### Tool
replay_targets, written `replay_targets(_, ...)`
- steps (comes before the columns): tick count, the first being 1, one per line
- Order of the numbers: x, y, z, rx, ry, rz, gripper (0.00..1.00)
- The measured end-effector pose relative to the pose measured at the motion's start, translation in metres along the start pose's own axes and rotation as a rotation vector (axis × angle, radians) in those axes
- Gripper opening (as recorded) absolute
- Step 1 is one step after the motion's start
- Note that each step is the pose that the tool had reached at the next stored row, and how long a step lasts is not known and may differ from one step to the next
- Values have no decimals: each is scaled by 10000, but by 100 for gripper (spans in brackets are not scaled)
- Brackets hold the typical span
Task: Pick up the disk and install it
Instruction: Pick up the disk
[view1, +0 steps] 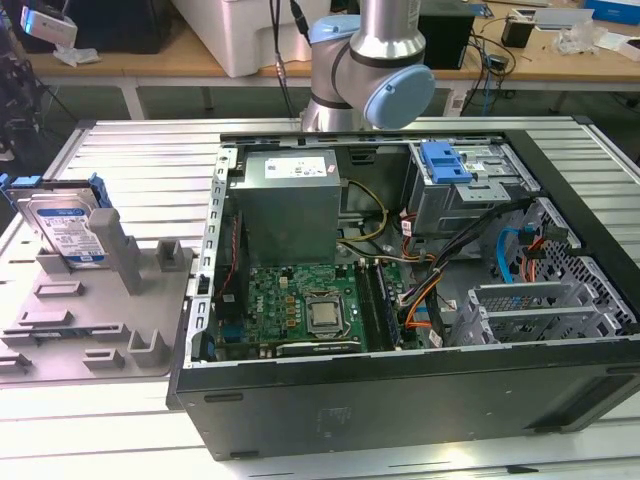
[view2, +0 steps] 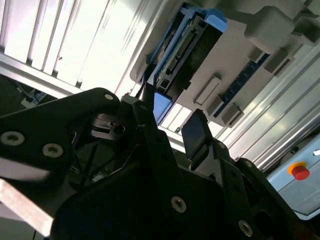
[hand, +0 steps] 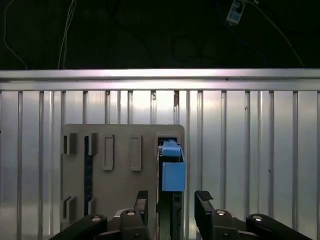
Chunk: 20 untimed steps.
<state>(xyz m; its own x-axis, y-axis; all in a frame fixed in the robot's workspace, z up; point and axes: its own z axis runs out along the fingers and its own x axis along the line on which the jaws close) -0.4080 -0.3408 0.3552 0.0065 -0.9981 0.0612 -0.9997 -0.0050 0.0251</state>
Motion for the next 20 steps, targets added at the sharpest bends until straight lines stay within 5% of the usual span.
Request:
replay_targets(4, -15, 104, 40, 30, -2, 23, 50)
replay_targets(20, -27, 98, 185, 28, -1, 58, 50)
